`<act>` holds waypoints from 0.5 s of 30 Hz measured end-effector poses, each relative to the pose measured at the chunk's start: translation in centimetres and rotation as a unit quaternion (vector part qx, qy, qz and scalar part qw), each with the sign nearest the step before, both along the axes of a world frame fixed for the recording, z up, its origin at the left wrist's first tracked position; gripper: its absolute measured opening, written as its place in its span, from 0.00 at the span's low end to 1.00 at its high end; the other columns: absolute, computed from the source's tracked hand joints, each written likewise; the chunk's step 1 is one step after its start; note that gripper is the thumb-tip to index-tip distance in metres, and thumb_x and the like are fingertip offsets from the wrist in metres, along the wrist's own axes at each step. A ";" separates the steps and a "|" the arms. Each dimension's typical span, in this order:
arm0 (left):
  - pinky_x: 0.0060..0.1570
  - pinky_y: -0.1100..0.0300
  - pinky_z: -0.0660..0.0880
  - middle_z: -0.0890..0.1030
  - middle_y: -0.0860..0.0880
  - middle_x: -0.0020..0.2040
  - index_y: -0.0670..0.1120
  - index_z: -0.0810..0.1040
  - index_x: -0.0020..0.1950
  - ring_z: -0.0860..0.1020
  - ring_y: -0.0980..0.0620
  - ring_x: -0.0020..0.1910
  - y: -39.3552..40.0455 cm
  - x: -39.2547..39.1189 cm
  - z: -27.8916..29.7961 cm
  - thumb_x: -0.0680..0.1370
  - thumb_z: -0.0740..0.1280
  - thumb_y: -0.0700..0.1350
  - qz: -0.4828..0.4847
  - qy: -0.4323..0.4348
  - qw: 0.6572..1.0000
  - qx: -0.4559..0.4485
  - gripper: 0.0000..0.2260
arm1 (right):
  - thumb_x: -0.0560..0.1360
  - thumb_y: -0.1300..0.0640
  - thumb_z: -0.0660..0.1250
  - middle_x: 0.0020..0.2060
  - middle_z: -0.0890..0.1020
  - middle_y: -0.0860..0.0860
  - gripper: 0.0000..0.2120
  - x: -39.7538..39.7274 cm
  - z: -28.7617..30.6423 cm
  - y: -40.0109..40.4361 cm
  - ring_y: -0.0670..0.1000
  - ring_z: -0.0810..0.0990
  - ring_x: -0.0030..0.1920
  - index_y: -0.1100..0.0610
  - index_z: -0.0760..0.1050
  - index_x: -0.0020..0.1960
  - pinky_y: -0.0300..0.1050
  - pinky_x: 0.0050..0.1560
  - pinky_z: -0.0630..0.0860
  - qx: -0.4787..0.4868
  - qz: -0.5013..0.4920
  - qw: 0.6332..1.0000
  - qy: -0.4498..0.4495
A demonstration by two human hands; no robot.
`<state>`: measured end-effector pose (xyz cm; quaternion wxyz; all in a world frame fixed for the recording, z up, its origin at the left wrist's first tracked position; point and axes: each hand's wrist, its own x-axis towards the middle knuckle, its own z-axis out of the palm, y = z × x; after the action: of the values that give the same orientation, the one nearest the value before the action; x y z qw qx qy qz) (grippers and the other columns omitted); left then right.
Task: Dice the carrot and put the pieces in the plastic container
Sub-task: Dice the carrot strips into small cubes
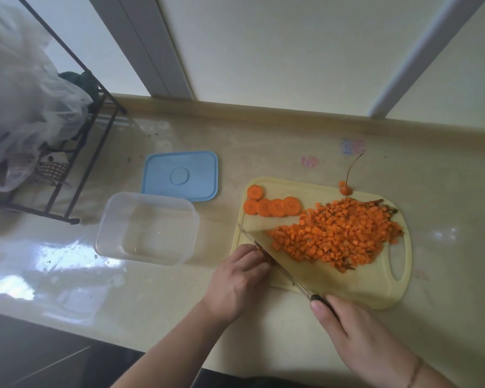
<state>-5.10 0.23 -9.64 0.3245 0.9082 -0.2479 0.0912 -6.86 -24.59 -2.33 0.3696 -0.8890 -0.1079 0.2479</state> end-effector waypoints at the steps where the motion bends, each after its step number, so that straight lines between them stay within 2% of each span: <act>1: 0.53 0.56 0.76 0.79 0.50 0.56 0.41 0.84 0.54 0.76 0.45 0.56 0.1 0.0 -0.1 0.83 0.65 0.41 0.001 0.001 1.000 0.001 0.08 | 0.74 0.27 0.45 0.28 0.74 0.50 0.29 -0.1 -0.1 -0.1 0.47 0.74 0.31 0.51 0.66 0.36 0.50 0.37 0.71 -0.002 0.001 1.000 -0.002; 3: 0.53 0.55 0.77 0.79 0.49 0.56 0.42 0.84 0.54 0.77 0.44 0.56 0.1 0.1 -0.4 0.80 0.69 0.38 0.004 0.005 1.000 -0.003 0.05 | 0.74 0.27 0.44 0.28 0.74 0.50 0.29 -0.3 -0.1 -0.3 0.46 0.74 0.32 0.50 0.65 0.36 0.50 0.37 0.71 -0.008 0.000 1.000 -0.005; 6: 0.54 0.56 0.77 0.79 0.49 0.55 0.42 0.84 0.53 0.78 0.45 0.57 0.0 -0.1 -0.6 0.75 0.75 0.34 0.013 0.018 1.000 -0.011 0.08 | 0.75 0.28 0.43 0.30 0.75 0.47 0.28 -0.3 -0.3 0.0 0.45 0.75 0.34 0.49 0.67 0.37 0.49 0.39 0.73 -0.014 0.003 1.000 -0.002; 12: 0.55 0.56 0.77 0.79 0.49 0.55 0.42 0.84 0.55 0.78 0.45 0.56 0.0 -0.1 -0.5 0.74 0.76 0.34 0.015 0.020 1.000 -0.016 0.11 | 0.73 0.27 0.39 0.29 0.74 0.49 0.31 1.5 -1.3 2.1 0.47 0.74 0.33 0.49 0.66 0.37 0.51 0.37 0.71 -0.021 0.015 1.000 -0.007; 15: 0.51 0.56 0.77 0.77 0.50 0.54 0.42 0.83 0.54 0.77 0.45 0.54 0.0 -0.2 -0.4 0.76 0.76 0.36 0.017 0.007 1.000 -0.019 0.08 | 0.71 0.24 0.40 0.28 0.75 0.50 0.34 2.2 -1.5 1.3 0.47 0.75 0.32 0.51 0.68 0.37 0.50 0.36 0.70 -0.004 -0.017 1.000 0.010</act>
<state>-5.28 0.18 -10.09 0.3423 0.9066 -0.2278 0.0950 -4.64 -23.28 -3.80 0.3715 -0.8897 -0.0879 0.2503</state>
